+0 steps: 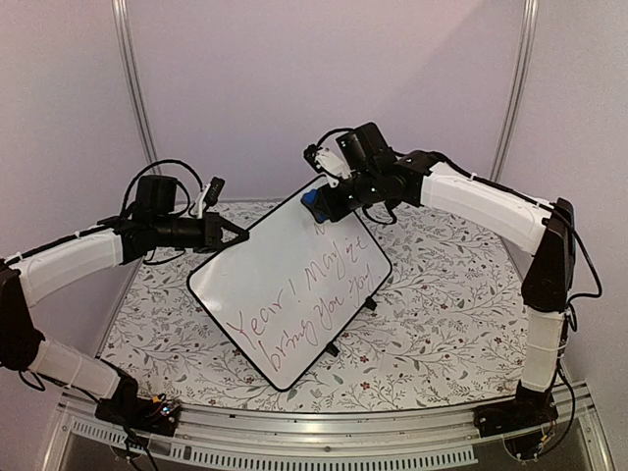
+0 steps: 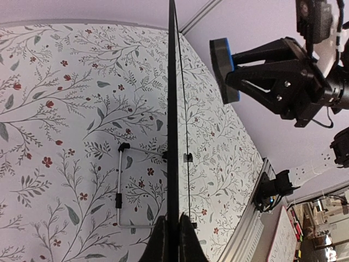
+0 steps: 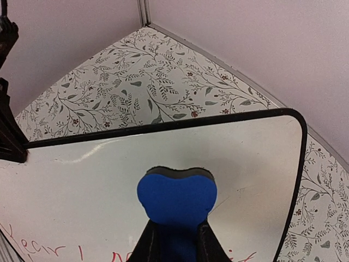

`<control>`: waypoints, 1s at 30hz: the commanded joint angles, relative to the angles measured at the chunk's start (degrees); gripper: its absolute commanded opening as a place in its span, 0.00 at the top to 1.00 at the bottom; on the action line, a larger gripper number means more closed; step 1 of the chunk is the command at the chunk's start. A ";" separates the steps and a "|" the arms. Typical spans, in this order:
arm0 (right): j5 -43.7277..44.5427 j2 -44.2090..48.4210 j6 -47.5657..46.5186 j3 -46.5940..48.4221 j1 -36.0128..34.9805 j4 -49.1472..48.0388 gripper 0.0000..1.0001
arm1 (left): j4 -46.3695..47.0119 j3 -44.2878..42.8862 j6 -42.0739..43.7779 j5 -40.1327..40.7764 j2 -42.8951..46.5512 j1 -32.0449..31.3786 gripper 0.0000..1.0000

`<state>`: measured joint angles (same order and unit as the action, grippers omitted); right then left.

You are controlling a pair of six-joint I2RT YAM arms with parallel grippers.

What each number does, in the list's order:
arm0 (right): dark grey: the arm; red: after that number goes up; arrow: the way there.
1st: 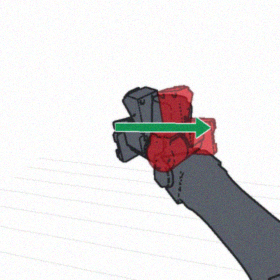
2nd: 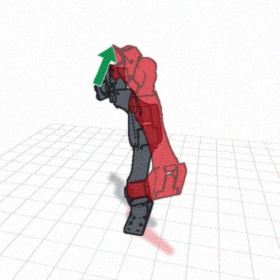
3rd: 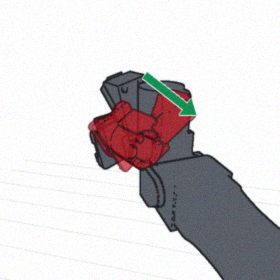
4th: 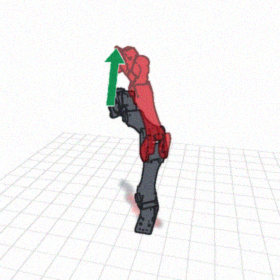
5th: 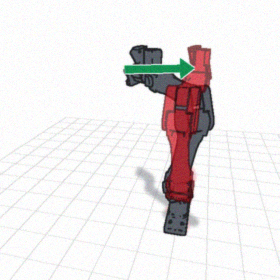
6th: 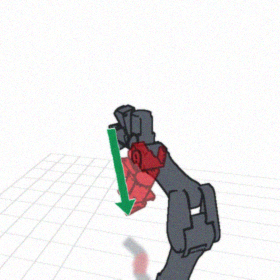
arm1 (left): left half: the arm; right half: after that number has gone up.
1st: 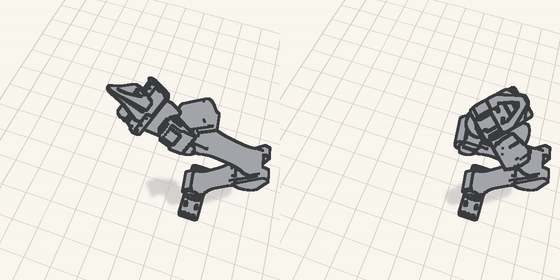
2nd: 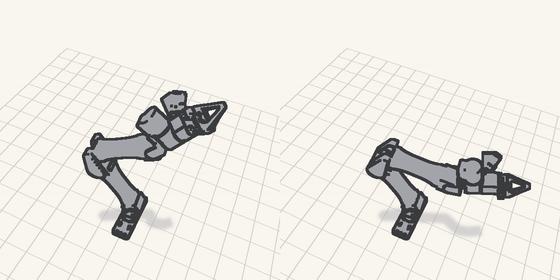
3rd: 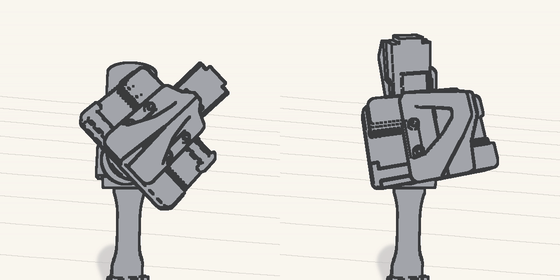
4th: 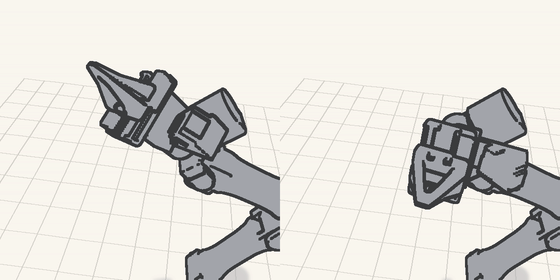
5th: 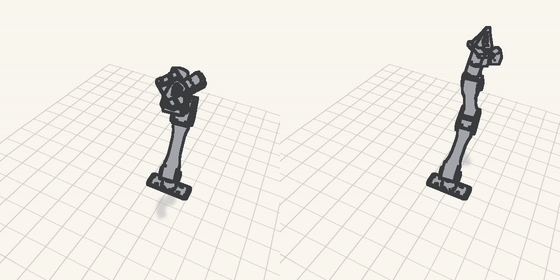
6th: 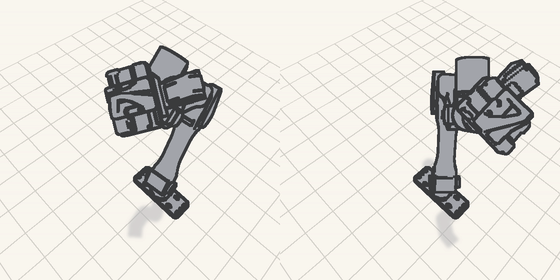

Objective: Erase the whiteboard
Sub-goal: Erase the whiteboard at the center of the board.

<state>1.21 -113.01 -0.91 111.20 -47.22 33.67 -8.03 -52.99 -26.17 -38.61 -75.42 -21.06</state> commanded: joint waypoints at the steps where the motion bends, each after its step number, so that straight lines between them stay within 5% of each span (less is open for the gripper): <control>1: -0.65 -2.66 0.58 0.89 1.24 1.54 0.95 | 0.69 -0.80 2.10 -2.08 0.49 -0.85 1.00; 30: -8.20 0.72 3.43 -14.88 1.69 -2.36 0.96 | 0.73 -0.80 2.09 -2.17 0.14 -0.86 1.00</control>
<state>-6.00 -113.06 1.76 99.11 -45.69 29.10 -8.38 -52.99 -26.61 -37.95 -75.46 -21.06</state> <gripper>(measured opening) 0.178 0.025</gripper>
